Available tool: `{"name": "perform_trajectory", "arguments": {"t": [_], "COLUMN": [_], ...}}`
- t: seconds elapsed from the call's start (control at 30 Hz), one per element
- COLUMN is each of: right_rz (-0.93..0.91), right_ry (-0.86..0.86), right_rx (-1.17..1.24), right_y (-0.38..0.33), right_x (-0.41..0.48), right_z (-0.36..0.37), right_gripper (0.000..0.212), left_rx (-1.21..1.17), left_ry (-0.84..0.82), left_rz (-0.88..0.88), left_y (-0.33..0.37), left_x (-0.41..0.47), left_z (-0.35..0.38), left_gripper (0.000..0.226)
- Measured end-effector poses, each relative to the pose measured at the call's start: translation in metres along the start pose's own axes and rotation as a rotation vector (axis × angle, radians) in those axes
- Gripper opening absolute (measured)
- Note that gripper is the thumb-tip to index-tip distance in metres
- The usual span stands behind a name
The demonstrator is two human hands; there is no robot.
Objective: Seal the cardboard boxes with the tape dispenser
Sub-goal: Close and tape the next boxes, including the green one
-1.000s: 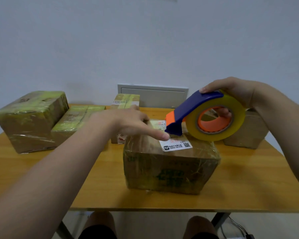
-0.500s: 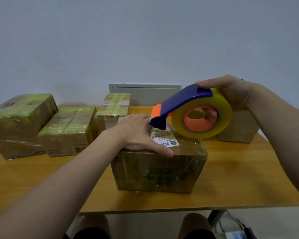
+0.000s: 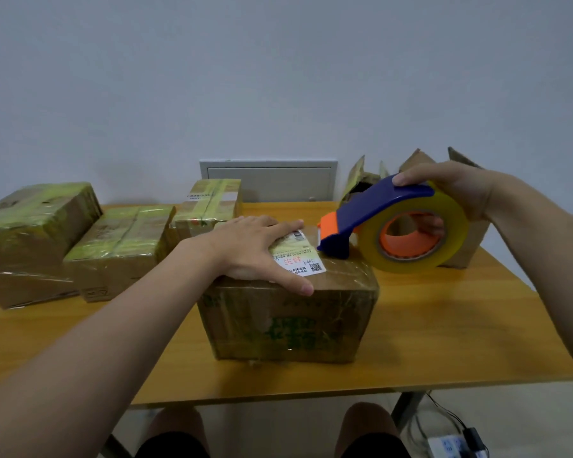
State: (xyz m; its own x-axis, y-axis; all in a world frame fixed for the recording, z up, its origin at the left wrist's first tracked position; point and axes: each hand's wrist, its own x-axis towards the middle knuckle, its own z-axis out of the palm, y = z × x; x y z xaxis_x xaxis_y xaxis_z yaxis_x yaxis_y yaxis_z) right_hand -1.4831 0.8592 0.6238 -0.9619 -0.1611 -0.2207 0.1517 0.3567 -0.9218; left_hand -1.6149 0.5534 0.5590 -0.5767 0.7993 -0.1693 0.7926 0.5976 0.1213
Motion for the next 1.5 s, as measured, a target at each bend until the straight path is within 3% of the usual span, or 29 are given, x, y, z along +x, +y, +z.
{"name": "perform_trajectory", "arguments": {"t": [0.17,0.3,0.37,0.47,0.67,0.87,1.2,1.27,1.37,1.5], "right_rz": [-0.047,-0.039,-0.016,0.025,0.082,0.062,-0.071,-0.065,-0.054,-0.055], "right_ry": [0.072,0.093,0.087,0.027,0.033,0.053,-0.017,-0.004,-0.021,-0.082], "right_rx": [0.001,-0.043,-0.016,-0.006,0.086,0.086,0.003,0.01,0.018,0.013], "right_y": [0.007,0.006,0.008,0.011,0.026,0.035,0.013,0.011,0.011,0.013], "right_x": [0.002,0.003,0.002,0.0,-0.02,-0.027,0.022,0.025,0.025,0.023], "right_z": [-0.001,-0.002,-0.004,-0.008,-0.019,-0.02,0.027,0.027,0.025,0.024], "right_gripper": [0.066,0.074,0.078,0.067,0.056,0.074,0.039,0.041,0.043,0.042], "left_rx": [0.028,-0.078,-0.06,0.002,0.03,0.02,-0.053,-0.039,0.026,0.004], "left_ry": [0.009,0.153,0.16,0.13,0.096,0.091,-0.004,0.031,0.204,0.214], "left_rz": [-0.011,0.015,0.044,0.028,0.01,-0.005,-0.146,-0.172,-0.117,-0.067], "left_y": [0.03,0.057,0.057,0.054,0.053,0.048,0.004,0.017,0.041,0.036], "left_x": [0.006,0.019,0.024,0.025,0.02,0.015,-0.02,-0.013,0.001,0.008], "left_z": [-0.01,0.004,0.009,0.011,0.01,0.01,0.0,-0.002,0.01,0.02], "left_gripper": [0.151,0.112,0.108,0.132,0.132,0.133,0.134,0.14,0.117,0.114]}}
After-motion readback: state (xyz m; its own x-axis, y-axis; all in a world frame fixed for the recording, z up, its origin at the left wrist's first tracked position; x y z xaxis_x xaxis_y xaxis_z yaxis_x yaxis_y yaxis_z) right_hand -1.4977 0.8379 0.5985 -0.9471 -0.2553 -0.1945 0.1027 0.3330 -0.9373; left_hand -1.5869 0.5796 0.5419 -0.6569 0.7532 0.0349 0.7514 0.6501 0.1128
